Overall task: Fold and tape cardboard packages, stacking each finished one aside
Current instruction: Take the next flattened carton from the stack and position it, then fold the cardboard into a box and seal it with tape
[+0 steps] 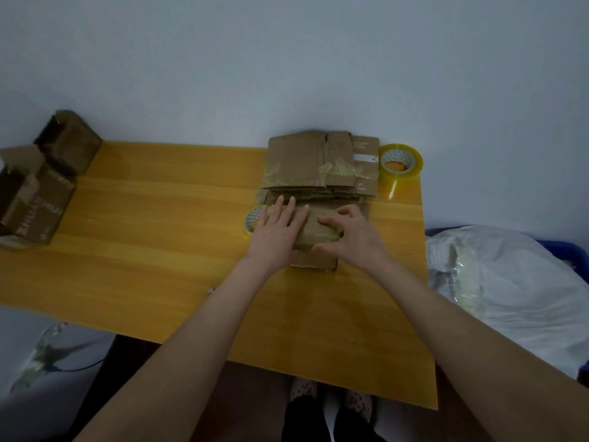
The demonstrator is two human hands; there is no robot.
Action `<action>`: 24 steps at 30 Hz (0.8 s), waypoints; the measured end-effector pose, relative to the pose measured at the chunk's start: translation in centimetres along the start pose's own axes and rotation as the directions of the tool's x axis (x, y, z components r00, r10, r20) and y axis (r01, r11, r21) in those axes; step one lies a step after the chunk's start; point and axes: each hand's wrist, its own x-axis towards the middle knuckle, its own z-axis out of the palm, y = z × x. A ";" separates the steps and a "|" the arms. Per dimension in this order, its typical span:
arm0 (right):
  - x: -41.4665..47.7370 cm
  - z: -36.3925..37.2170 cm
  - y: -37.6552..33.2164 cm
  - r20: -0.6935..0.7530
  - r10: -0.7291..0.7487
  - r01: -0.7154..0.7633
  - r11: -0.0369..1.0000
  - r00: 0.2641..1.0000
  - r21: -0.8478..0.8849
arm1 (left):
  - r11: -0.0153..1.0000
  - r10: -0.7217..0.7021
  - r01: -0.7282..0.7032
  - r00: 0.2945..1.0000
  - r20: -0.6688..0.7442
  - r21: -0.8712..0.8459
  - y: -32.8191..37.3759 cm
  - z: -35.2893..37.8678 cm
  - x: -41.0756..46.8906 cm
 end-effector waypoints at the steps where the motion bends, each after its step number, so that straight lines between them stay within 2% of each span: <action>1: 0.4 0.1 -1.0 0.019 -0.030 0.031 1.000 0.999 -0.003 | 1.000 -0.018 0.018 0.999 0.032 0.017 -0.9 -0.6 -0.5; 4: 1.7 0.9 -4.2 0.057 -0.112 0.109 0.992 0.992 0.066 | 0.996 -0.092 0.091 0.993 0.068 0.017 -4.6 -1.8 -2.3; 11: 6.0 5.8 -11.5 0.095 -0.198 0.174 0.961 0.976 0.214 | 0.975 -0.192 0.194 0.981 0.026 -0.107 -13.3 -1.4 -4.8; 12: 6.6 6.4 -12.0 0.108 -0.198 0.161 0.946 0.974 0.282 | 0.972 -0.205 0.205 0.979 0.009 -0.120 -14.5 -1.0 -5.0; 14: 7.9 7.6 -12.0 0.126 -0.107 0.048 0.913 0.986 0.405 | 0.958 -0.251 0.245 0.968 -0.022 -0.152 -17.1 -0.1 -5.3; 15: 8.6 8.3 -11.4 0.125 -0.032 -0.016 0.930 0.992 0.367 | 0.950 -0.276 0.266 0.961 -0.037 -0.164 -18.3 0.2 -5.3; 17: 9.3 9.7 -9.8 0.160 0.088 -0.085 0.996 0.983 -0.023 | 0.943 -0.298 0.286 0.954 -0.045 -0.172 -20.3 1.0 -5.3; 18: 9.4 10.3 -9.2 0.194 0.118 -0.077 0.976 0.974 -0.204 | 0.944 -0.295 0.285 0.955 -0.041 -0.168 -21.0 1.3 -5.2; 19: 9.6 11.2 -8.8 0.217 0.131 -0.063 0.953 0.967 -0.296 | 0.947 -0.287 0.278 0.957 -0.037 -0.164 -21.7 1.8 -5.0; 24: 10.7 12.9 -8.8 0.157 0.132 -0.072 0.939 0.979 -0.338 | 0.958 -0.238 0.226 0.970 -0.051 -0.175 -22.4 2.6 -3.9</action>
